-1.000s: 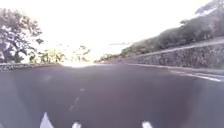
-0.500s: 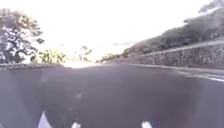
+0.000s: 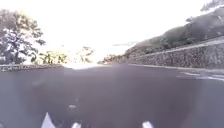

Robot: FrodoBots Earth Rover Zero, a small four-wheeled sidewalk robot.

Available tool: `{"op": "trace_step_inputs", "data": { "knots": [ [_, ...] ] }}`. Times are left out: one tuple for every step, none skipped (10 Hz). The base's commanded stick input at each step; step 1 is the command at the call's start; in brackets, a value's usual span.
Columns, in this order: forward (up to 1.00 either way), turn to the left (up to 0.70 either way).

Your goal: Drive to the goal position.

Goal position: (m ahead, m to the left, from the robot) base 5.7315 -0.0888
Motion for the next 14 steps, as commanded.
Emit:
{"op": "trace_step_inputs", "data": {
  "knots": [
    [0.85, 0.00],
    [0.85, 0.00],
    [0.85, 0.00],
    [0.85, 0.00],
    [0.85, 0.00],
    [0.85, 0.00],
    [0.85, 0.00],
    [0.85, 0.00],
    [0.85, 0.00],
    [0.85, 0.00],
    [0.85, 0.00],
    [0.85, 0.00],
    [0.85, 0.00],
    [0.85, 0.00]
  ]
}}
